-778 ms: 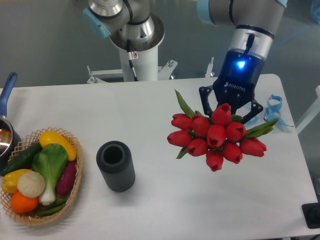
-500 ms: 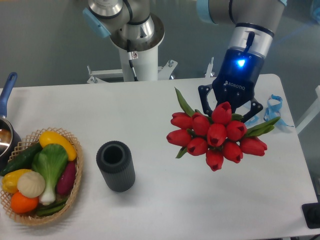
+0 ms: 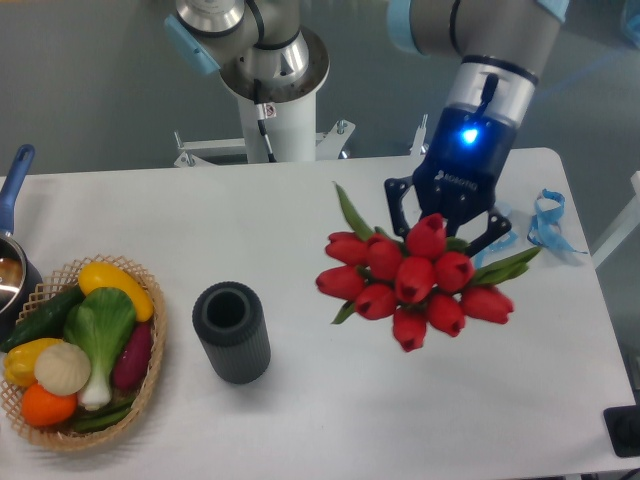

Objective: Insert the flowers into the vase
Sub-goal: 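Lift the held red tulip bunch up from beside the blue ribbon, then carry the tulips over the dark grey vase, stems pointing down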

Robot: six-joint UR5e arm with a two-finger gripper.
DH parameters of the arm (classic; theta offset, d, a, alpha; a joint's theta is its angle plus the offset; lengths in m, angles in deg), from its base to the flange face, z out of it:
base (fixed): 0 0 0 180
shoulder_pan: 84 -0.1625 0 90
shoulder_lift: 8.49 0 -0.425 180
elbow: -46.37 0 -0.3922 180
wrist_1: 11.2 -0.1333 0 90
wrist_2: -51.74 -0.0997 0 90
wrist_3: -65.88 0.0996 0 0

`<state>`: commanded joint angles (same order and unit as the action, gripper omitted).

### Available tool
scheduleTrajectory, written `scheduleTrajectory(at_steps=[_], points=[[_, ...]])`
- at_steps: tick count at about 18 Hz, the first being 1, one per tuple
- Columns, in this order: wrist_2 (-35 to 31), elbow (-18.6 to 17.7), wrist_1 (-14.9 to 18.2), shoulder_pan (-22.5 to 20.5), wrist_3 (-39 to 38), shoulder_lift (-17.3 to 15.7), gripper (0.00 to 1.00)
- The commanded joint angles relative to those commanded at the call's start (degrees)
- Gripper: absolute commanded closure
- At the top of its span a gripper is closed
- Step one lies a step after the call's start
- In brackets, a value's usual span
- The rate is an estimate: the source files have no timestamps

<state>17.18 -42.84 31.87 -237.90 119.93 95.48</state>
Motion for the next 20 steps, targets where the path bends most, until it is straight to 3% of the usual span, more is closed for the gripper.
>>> scheduleTrajectory(at_steps=[4, 8, 12, 20], points=[[8.4, -0.9, -1.1, 2.5, 0.6, 0.7, 0.95], [20.7, -7.6, -1.2, 2.7, 11.7, 0.2, 0.95], [28.5, -11.9, -1.2, 3.9, 16.2, -1.2, 0.95], [30.5, -16.5, -1.1, 7.8, 16.8, -3.5, 0.95]])
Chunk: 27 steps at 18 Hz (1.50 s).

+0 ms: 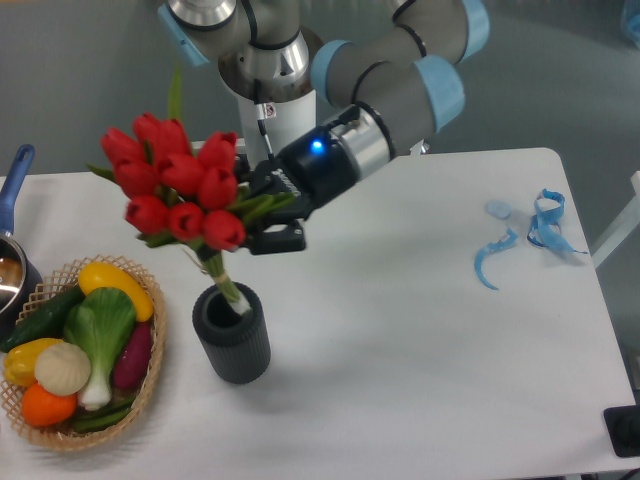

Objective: Insert the flowers into the vase
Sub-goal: 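Carry the tulips over the dark grey vase, stems pointing down, then lower the tulip stems into the vase opening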

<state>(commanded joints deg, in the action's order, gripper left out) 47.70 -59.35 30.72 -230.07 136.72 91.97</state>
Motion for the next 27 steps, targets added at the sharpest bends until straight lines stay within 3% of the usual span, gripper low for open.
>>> scheduleTrajectory(at_steps=[10, 27], points=[[-0.1, -0.9, 0.0, -0.4, 0.1, 0.9, 0.95], [-0.4, -5.0, 0.1, -1.5, 3.9, 6.0, 0.93]])
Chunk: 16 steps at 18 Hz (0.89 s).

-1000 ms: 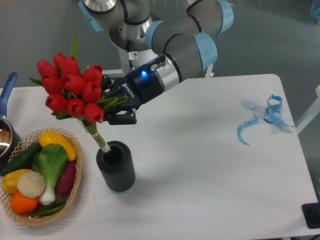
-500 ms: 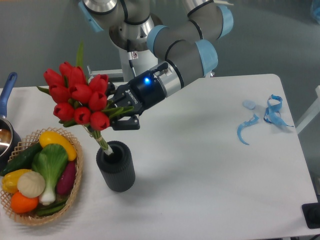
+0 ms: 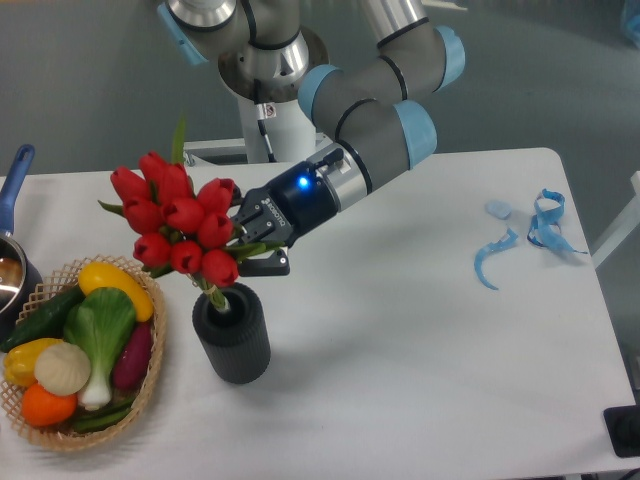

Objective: Insert the flowers into the vase
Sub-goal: 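Lower the tulip stems into the vase opening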

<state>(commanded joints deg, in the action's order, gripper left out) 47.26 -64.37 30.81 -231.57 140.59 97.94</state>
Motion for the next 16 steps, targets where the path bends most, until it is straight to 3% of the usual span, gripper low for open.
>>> scheduleTrajectory(at_steps=[16], points=[[-2.5, -1.4, -0.4, -0.9, 2.6, 4.0, 0.90]])
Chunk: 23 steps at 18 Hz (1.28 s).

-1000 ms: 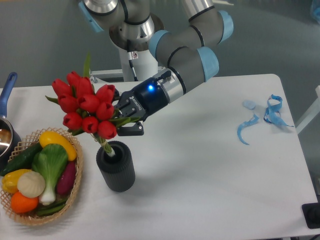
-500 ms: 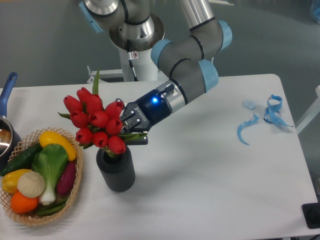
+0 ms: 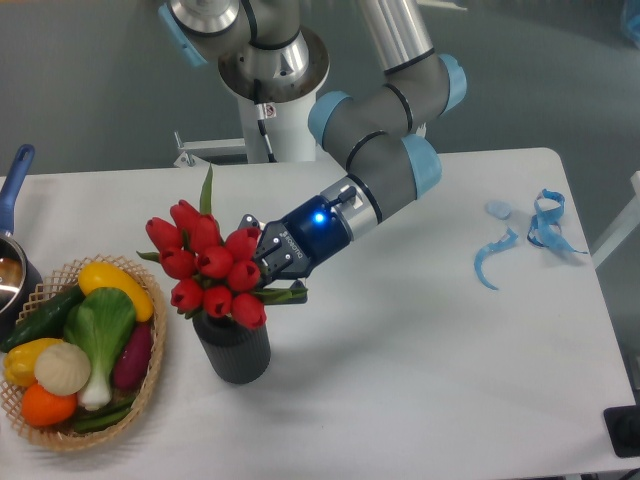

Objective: Insert the flowers into the vase
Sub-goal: 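Lower the tulip stems into the vase opening, then open the gripper to release the tulips in the vase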

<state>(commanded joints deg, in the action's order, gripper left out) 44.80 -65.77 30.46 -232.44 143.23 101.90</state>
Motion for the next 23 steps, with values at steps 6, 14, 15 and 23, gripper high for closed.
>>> scheduleTrajectory(at_steps=[6, 14, 15, 23], points=[[0.0, -1.1, -0.1, 0.1, 0.5, 0.7, 0.84], [-0.2, -0.9, 0.1, -0.2, 1.9, 0.4, 0.00], [-0.9, -0.9, 0.1, -0.2, 1.9, 0.4, 0.00], [-9.9, -1.0, 0.0, -2.3, 1.9, -2.4, 0.00]])
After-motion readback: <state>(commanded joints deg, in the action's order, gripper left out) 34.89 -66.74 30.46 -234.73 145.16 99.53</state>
